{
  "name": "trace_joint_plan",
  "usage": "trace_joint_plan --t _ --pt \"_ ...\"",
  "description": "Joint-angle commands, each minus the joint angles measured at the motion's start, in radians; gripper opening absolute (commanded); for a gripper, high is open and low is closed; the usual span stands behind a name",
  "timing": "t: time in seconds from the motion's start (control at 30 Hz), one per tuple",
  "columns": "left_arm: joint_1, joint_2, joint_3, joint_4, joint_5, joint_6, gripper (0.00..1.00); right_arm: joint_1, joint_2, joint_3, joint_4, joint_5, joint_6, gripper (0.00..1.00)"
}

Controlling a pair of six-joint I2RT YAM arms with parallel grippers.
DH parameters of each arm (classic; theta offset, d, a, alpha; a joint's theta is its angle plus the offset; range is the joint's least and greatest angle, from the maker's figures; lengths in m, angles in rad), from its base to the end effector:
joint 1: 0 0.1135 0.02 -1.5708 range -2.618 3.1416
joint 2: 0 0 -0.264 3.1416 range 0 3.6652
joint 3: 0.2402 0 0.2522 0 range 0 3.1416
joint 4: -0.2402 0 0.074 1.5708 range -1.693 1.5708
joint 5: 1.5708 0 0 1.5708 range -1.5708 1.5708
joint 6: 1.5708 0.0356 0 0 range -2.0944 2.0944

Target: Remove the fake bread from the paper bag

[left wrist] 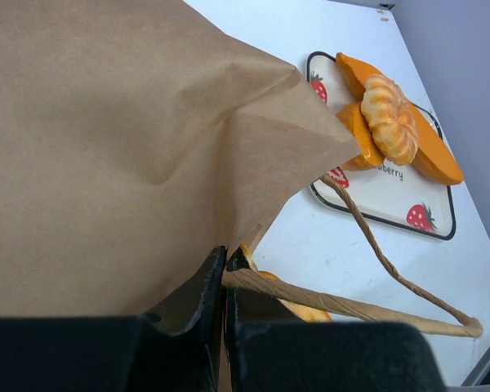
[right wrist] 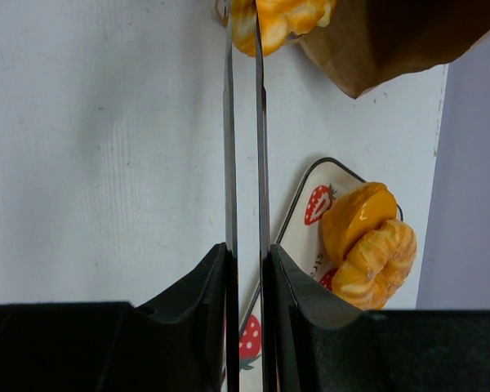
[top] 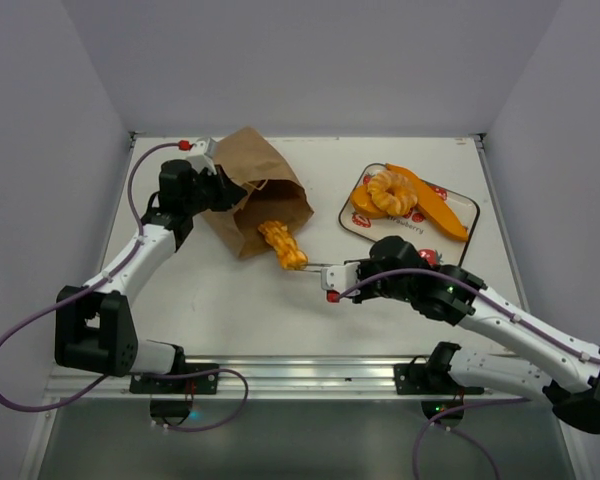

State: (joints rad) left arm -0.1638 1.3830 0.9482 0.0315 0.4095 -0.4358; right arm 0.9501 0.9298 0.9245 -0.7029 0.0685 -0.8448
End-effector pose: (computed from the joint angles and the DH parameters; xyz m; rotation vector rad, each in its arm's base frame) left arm 0.3097 -0.0656 0.2822 0.0007 2.0248 -0.7893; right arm 0.1128 0.1536 0.3126 -1.7575 1.4479 -0.0228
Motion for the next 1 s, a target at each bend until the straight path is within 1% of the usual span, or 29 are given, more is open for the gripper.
trace_joint_plan --t 0.0,0.17,0.37,0.53,0.7,0.9,0.93,0.97 --pt "0.007 -0.022 0.031 0.036 0.045 -0.023 0.06 -0.022 -0.011 0.007 0.086 0.036 0.03 0.0" --pt "0.007 -0.029 0.031 0.019 0.031 -0.001 0.06 -0.051 -0.022 0.042 0.083 0.007 0.059 0.0" --pt "0.007 -0.024 0.047 0.01 0.009 -0.001 0.06 -0.074 -0.031 0.079 0.039 -0.027 0.072 0.0" --pt "0.007 -0.006 0.095 -0.015 -0.029 -0.003 0.06 -0.091 -0.055 0.102 0.011 -0.042 0.078 0.0" --pt "0.007 0.051 0.17 -0.03 -0.044 -0.015 0.06 -0.102 -0.083 0.102 0.003 -0.038 0.081 0.0" --pt "0.007 0.117 0.221 -0.03 -0.069 -0.032 0.06 -0.116 -0.132 0.097 0.0 0.002 0.078 0.0" --pt "0.009 0.123 0.228 -0.068 -0.077 -0.031 0.06 -0.119 -0.14 0.096 -0.003 0.011 0.078 0.0" --pt "0.01 0.142 0.247 -0.073 -0.084 -0.027 0.06 -0.123 -0.154 0.096 -0.009 0.013 0.076 0.0"
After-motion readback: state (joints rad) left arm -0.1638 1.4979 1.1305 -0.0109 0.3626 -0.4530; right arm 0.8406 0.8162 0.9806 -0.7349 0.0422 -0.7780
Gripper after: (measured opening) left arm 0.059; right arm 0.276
